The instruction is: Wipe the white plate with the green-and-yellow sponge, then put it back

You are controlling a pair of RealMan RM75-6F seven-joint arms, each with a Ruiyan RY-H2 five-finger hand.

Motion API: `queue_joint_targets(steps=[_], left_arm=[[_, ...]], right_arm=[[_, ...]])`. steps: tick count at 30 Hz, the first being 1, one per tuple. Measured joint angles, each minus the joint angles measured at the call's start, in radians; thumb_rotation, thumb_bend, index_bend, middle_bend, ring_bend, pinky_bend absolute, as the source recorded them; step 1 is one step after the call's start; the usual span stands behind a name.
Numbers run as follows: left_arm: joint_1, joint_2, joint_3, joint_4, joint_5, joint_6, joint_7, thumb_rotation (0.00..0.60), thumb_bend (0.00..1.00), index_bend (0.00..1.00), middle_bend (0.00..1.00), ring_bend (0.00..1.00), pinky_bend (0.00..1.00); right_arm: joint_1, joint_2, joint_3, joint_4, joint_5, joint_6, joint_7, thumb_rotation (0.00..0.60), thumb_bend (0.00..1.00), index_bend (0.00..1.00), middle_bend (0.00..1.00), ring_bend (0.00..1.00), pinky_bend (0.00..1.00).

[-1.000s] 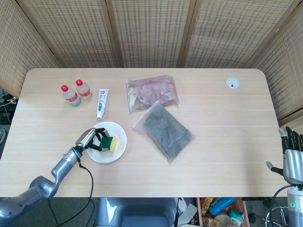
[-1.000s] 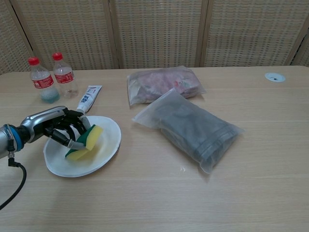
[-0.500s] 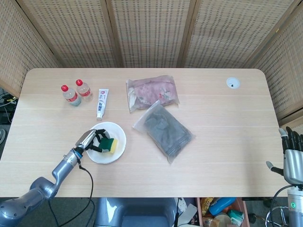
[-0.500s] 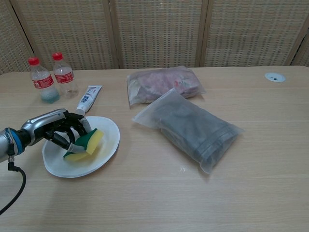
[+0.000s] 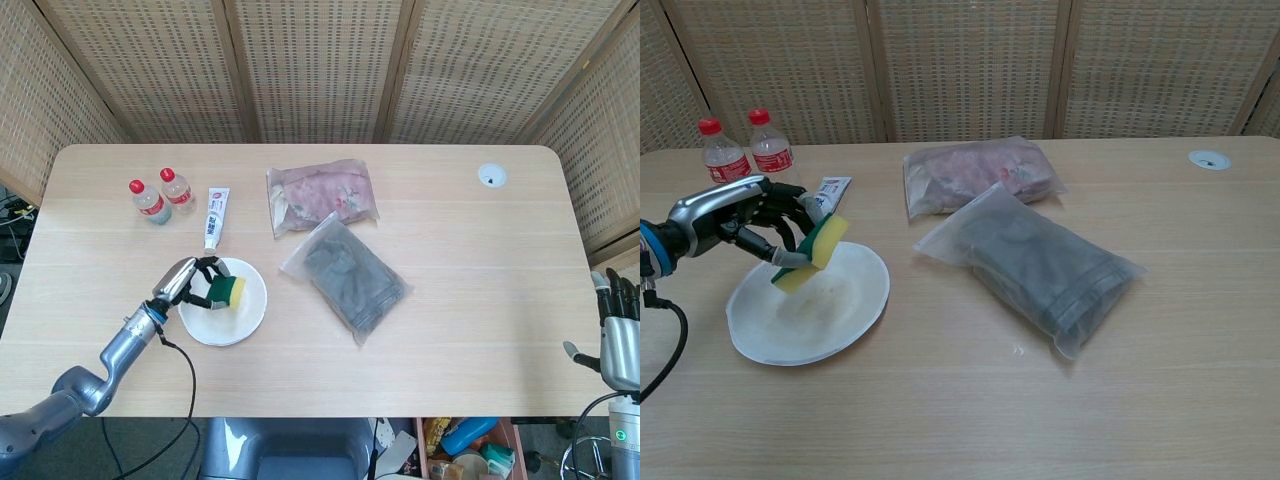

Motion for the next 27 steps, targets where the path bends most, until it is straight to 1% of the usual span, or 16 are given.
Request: queue_joint_targets(steps=[2, 6, 13, 14, 17, 23, 27], left_arm=[[-0.01, 0.036, -0.002, -0.033, 0.006, 0.005, 0.034, 0.6, 0.1, 0.59, 0.49, 0.39, 0.46], [-0.027, 0.074, 0.007, -0.066, 0.029, 0.003, 0.129, 0.6, 0.1, 0.59, 0.49, 0.39, 0.46], [-0.051, 0.093, 0.052, -0.047, 0.08, -0.027, 0.376, 0.6, 0.1, 0.6, 0.49, 0.39, 0.46], [-0.056, 0.09, 0.063, -0.035, 0.091, -0.036, 0.418, 0.6, 0.1, 0.6, 0.49, 0.39, 0.46], [-0.07, 0.068, 0.087, 0.013, 0.117, -0.053, 0.49, 0.6, 0.11, 0.61, 0.49, 0.39, 0.46], [-0.088, 0.002, 0.122, 0.116, 0.155, -0.062, 0.53, 0.6, 0.12, 0.62, 0.5, 0.39, 0.46], [-0.092, -0.032, 0.145, 0.165, 0.174, -0.06, 0.544, 0.6, 0.12, 0.63, 0.51, 0.39, 0.46]], right_arm=[[0.0, 0.001, -0.001, -0.002, 0.0, -0.001, -0.001, 0.6, 0.0, 0.0, 0.0, 0.0, 0.0], [0.0, 0.002, -0.001, -0.005, -0.001, -0.001, -0.002, 0.6, 0.0, 0.0, 0.0, 0.0, 0.0], [0.001, 0.004, -0.001, -0.006, 0.004, -0.007, -0.002, 0.6, 0.0, 0.0, 0.0, 0.0, 0.0], [0.001, 0.004, -0.002, -0.006, 0.005, -0.009, -0.004, 0.6, 0.0, 0.0, 0.0, 0.0, 0.0], [0.003, 0.003, -0.002, -0.006, 0.009, -0.012, -0.008, 0.6, 0.0, 0.0, 0.0, 0.0, 0.0], [0.004, 0.002, -0.001, -0.005, 0.015, -0.018, -0.009, 0.6, 0.0, 0.0, 0.0, 0.0, 0.0], [0.006, 0.002, 0.0, -0.002, 0.019, -0.022, -0.007, 0.6, 0.0, 0.0, 0.0, 0.0, 0.0]])
